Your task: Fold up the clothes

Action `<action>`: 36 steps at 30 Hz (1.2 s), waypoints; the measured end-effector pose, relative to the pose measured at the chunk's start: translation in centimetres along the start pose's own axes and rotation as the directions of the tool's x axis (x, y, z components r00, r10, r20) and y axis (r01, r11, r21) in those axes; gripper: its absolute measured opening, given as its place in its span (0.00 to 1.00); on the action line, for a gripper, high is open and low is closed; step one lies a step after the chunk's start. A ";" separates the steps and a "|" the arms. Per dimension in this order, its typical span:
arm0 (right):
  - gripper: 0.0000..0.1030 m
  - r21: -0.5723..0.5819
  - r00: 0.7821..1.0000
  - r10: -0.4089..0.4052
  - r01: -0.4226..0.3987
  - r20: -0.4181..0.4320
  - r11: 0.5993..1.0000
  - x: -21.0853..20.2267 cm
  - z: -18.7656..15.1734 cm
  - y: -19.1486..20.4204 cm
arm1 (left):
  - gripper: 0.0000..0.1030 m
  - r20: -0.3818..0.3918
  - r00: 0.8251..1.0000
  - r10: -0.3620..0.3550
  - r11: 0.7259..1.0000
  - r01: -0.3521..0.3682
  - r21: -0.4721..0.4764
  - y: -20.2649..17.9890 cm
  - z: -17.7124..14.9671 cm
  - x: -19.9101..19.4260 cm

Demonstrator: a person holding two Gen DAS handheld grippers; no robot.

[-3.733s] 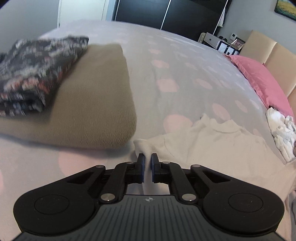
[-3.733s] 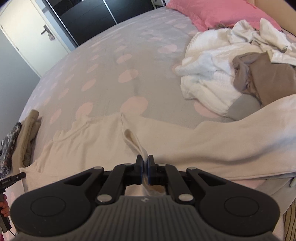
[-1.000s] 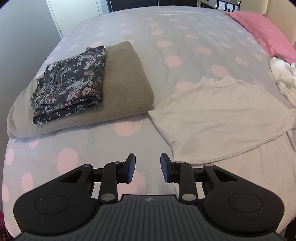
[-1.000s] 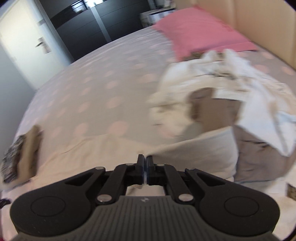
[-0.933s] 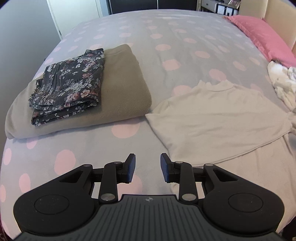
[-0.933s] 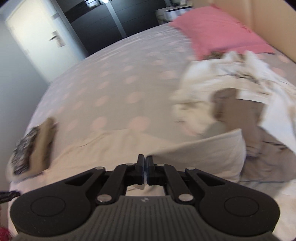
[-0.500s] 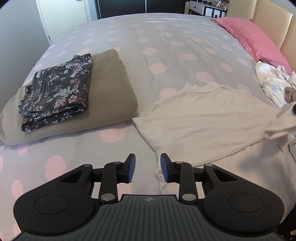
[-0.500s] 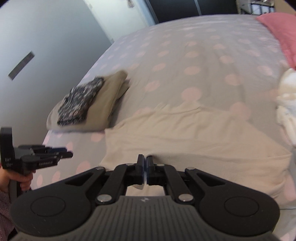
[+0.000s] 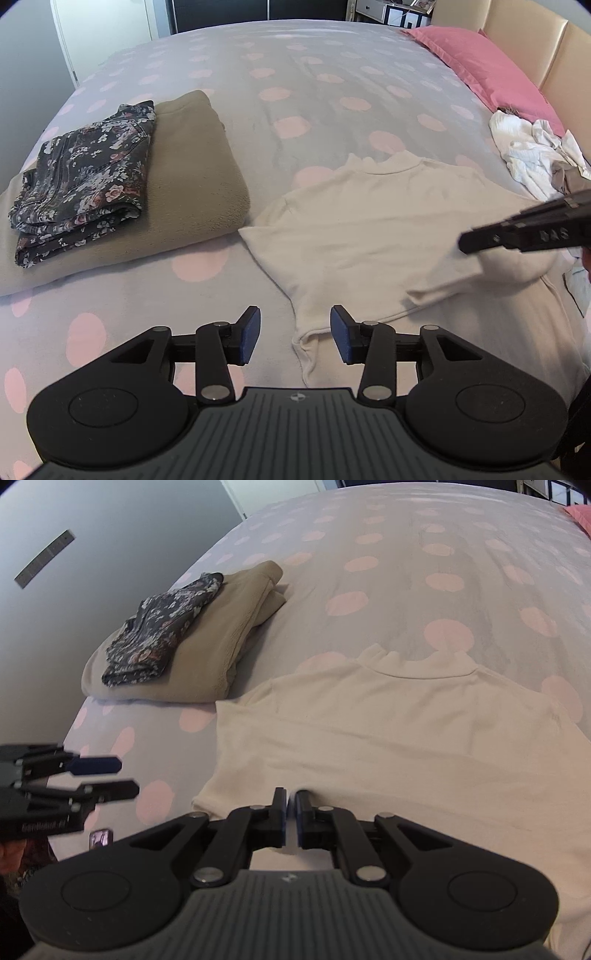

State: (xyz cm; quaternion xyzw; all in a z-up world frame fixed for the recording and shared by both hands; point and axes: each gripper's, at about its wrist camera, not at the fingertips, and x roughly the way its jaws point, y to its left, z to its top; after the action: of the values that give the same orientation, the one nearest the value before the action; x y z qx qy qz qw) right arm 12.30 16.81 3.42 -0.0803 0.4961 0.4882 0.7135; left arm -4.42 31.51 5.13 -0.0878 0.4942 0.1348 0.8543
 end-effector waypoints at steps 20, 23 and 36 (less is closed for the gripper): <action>0.31 0.184 0.987 -0.127 0.107 0.100 0.977 -4.5 -0.4 -8.6 | 0.43 -0.014 0.967 -0.255 0.964 0.253 -0.076 -6.0 2.2 9.5; 0.31 0.218 0.982 -0.161 0.136 0.100 0.966 -5.5 -1.0 -10.6 | 0.43 -0.012 0.967 -0.254 0.959 0.250 -0.131 -6.4 3.4 11.5; 0.33 0.329 0.944 -0.299 0.239 0.143 0.914 -9.7 -2.6 -16.9 | 0.05 0.022 0.981 -0.193 0.978 0.194 -0.074 -9.3 4.1 13.4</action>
State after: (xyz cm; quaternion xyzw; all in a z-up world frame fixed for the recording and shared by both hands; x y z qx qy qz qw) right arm 23.51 0.64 3.49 0.0107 0.4795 0.3074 0.8218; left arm 8.29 25.77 -4.36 -0.1667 0.4714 0.0703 0.8631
